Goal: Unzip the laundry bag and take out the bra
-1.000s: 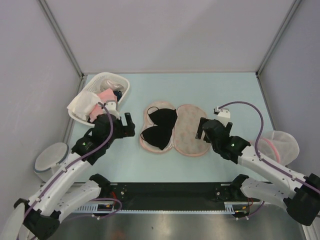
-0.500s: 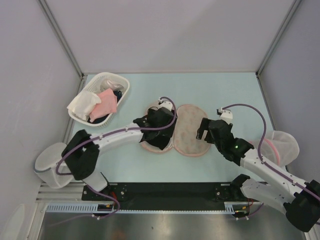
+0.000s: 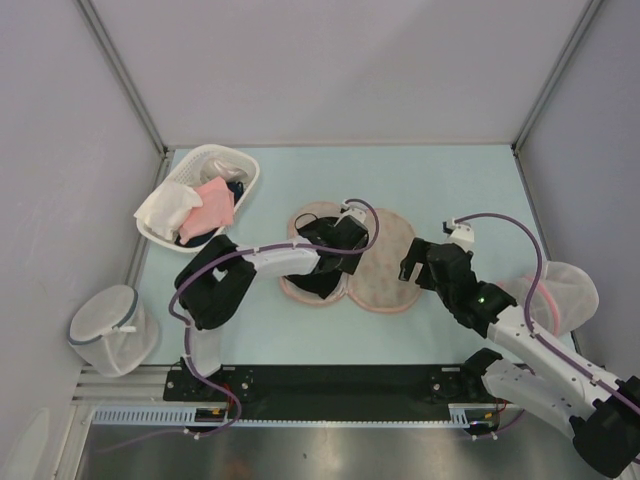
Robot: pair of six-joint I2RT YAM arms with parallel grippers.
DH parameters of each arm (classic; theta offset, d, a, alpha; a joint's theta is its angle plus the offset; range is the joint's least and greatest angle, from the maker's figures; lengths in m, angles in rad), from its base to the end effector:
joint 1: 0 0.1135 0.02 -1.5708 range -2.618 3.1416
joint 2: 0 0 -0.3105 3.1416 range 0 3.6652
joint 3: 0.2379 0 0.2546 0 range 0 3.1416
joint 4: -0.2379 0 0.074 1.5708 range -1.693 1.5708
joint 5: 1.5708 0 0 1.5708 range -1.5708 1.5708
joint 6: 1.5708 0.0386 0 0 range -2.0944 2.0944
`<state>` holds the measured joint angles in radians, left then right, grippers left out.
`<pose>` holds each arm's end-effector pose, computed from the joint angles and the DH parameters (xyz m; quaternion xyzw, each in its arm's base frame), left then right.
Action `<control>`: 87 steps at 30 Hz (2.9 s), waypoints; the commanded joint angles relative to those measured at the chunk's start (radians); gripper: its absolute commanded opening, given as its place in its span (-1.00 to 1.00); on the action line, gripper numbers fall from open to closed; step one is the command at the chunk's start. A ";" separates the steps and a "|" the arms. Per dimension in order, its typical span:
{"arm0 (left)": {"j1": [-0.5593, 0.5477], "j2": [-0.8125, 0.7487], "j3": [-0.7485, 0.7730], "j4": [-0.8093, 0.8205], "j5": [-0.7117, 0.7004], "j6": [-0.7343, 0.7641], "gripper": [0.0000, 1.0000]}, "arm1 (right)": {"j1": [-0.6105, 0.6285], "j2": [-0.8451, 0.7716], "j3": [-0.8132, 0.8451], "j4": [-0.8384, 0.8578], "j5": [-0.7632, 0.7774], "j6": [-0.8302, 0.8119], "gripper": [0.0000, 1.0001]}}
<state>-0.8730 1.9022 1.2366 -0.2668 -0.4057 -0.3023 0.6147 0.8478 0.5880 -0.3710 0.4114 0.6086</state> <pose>0.2802 -0.3105 0.2136 0.2011 0.9102 -0.0112 0.3619 0.1375 0.0782 0.2762 0.0898 0.8731 0.1055 0.4675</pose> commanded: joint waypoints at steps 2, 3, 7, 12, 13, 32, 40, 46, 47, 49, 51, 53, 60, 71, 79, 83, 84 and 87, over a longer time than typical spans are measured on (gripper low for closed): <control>0.012 0.035 0.038 0.021 0.001 0.011 0.54 | -0.012 -0.027 -0.010 0.014 -0.011 -0.012 0.90; 0.015 0.040 0.038 0.023 0.001 0.009 0.38 | -0.013 -0.027 -0.007 0.015 -0.014 -0.013 0.90; 0.020 0.041 0.035 0.015 -0.005 0.005 -0.18 | -0.018 -0.030 -0.008 0.015 -0.014 -0.017 0.90; 0.020 0.005 0.024 0.014 -0.013 0.000 -0.91 | -0.024 -0.015 -0.013 0.027 -0.022 -0.021 0.91; 0.020 -0.009 0.024 0.011 -0.015 -0.001 -0.99 | -0.027 -0.013 -0.013 0.030 -0.023 -0.023 0.91; 0.045 -0.414 0.001 -0.074 -0.156 0.069 -0.99 | -0.043 0.017 -0.030 0.069 -0.048 -0.030 0.91; 0.115 -0.616 0.046 -0.109 -0.298 0.239 -1.00 | -0.047 0.013 -0.040 0.086 -0.059 -0.035 0.92; 0.233 -0.710 0.069 -0.121 -0.326 0.350 -1.00 | -0.050 0.005 -0.054 0.104 -0.079 -0.035 0.92; 0.267 -0.724 0.070 -0.118 -0.324 0.388 -1.00 | -0.050 0.004 -0.057 0.110 -0.080 -0.033 0.92; 0.304 -0.729 0.089 -0.115 -0.324 0.432 -1.00 | -0.052 0.002 -0.065 0.121 -0.088 -0.035 0.92; 0.367 -0.723 0.109 -0.118 -0.320 0.471 -1.00 | -0.052 0.005 -0.068 0.138 -0.100 -0.036 0.92; 0.441 -0.710 0.150 -0.123 -0.289 0.508 -1.00 | -0.053 0.020 -0.070 0.156 -0.109 -0.043 0.92; 0.566 -0.579 0.288 -0.132 -0.297 0.693 -1.00 | -0.058 0.053 -0.071 0.191 -0.152 -0.052 0.92; 0.663 -0.329 0.440 -0.284 -0.294 0.724 -1.00 | -0.061 0.017 -0.100 0.172 -0.164 -0.050 0.92; 0.709 -0.220 0.529 -0.328 -0.308 0.752 -1.00 | -0.064 -0.018 -0.116 0.152 -0.158 -0.053 0.93; 0.720 -0.178 0.560 -0.338 -0.331 0.775 -1.00 | -0.064 -0.016 -0.111 0.150 -0.161 -0.055 0.93; 0.727 -0.163 0.569 -0.341 -0.332 0.782 -1.00 | -0.064 -0.016 -0.109 0.150 -0.161 -0.055 0.93; 0.733 -0.126 0.586 -0.364 -0.335 0.782 -1.00 | -0.067 -0.016 -0.105 0.152 -0.163 -0.061 0.92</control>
<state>-0.1562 1.7393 1.7603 -0.6090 -0.7063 0.4458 0.5537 0.8440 0.4732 -0.2256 0.2527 0.5659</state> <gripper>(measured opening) 0.008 0.960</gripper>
